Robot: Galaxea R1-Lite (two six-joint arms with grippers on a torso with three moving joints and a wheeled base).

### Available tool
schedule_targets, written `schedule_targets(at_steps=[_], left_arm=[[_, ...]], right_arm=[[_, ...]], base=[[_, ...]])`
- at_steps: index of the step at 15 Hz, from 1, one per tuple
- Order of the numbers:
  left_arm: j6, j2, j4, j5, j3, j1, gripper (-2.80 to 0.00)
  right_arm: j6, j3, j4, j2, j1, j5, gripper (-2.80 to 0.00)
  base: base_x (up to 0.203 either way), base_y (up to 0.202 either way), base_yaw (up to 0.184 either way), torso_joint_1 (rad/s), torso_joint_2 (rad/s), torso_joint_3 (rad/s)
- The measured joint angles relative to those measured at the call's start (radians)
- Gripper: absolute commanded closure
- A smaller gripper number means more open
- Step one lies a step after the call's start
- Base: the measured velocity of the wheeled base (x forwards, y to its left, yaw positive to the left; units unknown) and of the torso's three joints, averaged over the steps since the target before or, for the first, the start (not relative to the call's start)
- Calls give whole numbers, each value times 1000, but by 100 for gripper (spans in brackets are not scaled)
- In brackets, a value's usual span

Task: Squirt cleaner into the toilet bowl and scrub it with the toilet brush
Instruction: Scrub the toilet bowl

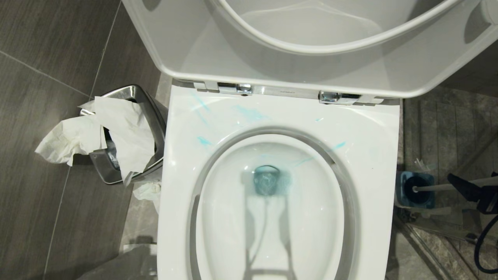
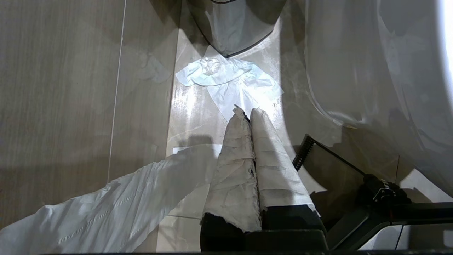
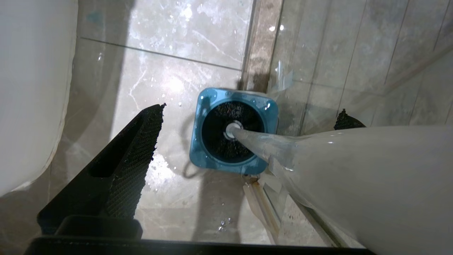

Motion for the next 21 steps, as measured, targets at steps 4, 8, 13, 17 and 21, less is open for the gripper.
schedule_targets(at_steps=[4,8,13,17,21], left_arm=[[0,0,0,0,0,0,0],[1,0,0,0,0,0,0],[0,0,0,0,0,0,0],[0,0,0,0,0,0,0],[0,0,-1,0,0,0,0]], right_arm=[[0,6,-3,0,0,0,-280],[0,3,-3,2,0,0,-280],[0,0,-17,9,0,0,-280],[0,-5,-22,17,0,0,-280],[4,-7,-51,22,0,0,0]], base=[[0,0,0,0,0,0],[0,0,0,0,0,0],[0,0,0,0,0,0],[0,0,0,0,0,0],[0,0,0,0,0,0]])
